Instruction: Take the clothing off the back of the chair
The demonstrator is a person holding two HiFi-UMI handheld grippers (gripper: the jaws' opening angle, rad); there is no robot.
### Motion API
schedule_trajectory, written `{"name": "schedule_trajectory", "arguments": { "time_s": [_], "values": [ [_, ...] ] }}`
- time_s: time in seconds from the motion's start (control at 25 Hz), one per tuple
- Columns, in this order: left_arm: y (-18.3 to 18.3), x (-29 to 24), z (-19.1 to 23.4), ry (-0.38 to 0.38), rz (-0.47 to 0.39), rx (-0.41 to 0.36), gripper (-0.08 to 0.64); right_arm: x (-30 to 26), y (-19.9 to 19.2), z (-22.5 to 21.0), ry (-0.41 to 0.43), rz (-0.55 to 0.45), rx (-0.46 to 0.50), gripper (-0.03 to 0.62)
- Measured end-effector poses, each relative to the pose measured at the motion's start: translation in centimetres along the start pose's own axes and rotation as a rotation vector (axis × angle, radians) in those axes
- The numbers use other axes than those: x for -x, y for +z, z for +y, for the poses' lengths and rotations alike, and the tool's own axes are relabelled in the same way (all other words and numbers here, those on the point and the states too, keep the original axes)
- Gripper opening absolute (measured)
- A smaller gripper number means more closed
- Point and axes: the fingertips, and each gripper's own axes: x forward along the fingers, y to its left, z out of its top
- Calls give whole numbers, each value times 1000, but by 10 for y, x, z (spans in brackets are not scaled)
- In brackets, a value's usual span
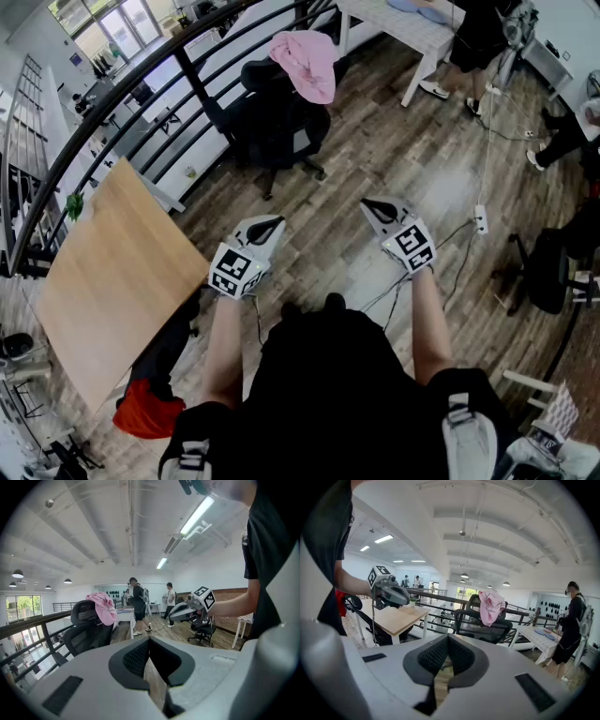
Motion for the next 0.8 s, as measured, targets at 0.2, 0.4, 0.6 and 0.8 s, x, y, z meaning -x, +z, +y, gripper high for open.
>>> {"name": "schedule_trajectory", "arguments": {
  "time_s": [0.2, 0.4, 0.6, 0.8],
  "values": [
    [7, -12, -6, 17, 12, -6, 3, 5, 3, -10, 20, -17, 24, -3],
    [16, -27, -13, 36, 12, -9, 3, 14, 1, -23, 35, -31, 36, -3],
    [19, -38, -26, 48, 17, -16, 3, 26, -9, -27, 67, -48, 6, -3],
    [19, -44, -39, 63, 20, -3, 3, 33, -19, -32, 101, -59, 22, -3]
  ]
}}
